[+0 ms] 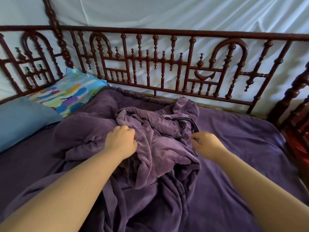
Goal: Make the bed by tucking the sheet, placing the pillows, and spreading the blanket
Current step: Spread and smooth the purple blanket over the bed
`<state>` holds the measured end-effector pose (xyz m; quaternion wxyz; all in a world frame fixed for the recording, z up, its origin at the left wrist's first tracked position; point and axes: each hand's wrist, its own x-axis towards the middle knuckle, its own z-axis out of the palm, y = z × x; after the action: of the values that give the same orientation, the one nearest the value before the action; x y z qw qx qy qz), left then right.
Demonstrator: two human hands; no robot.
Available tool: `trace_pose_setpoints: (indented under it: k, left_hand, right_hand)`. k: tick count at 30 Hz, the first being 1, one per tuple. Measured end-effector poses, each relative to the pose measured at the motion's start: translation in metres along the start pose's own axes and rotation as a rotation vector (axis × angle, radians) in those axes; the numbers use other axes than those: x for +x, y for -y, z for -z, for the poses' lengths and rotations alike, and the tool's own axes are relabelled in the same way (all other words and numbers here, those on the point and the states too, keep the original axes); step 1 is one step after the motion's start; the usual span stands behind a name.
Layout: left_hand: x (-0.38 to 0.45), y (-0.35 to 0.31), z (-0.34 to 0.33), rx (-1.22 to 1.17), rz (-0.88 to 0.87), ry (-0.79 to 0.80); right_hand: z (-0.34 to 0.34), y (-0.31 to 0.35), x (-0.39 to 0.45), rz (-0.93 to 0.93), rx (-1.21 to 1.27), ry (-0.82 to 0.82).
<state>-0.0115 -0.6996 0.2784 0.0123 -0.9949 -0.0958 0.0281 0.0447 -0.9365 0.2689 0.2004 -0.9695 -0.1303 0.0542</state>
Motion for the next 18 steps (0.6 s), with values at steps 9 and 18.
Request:
trace_pose_setpoints:
  k: [9,18]
  left_hand:
    - [0.089,-0.004,-0.033,-0.113,0.12,0.072]
    - [0.21,0.015,-0.09,-0.231,0.291,0.166]
  right_hand:
    - [-0.023,-0.023,0.092,-0.052,0.024,0.062]
    - [-0.108,-0.032,0.19,-0.055,-0.014,0.186]
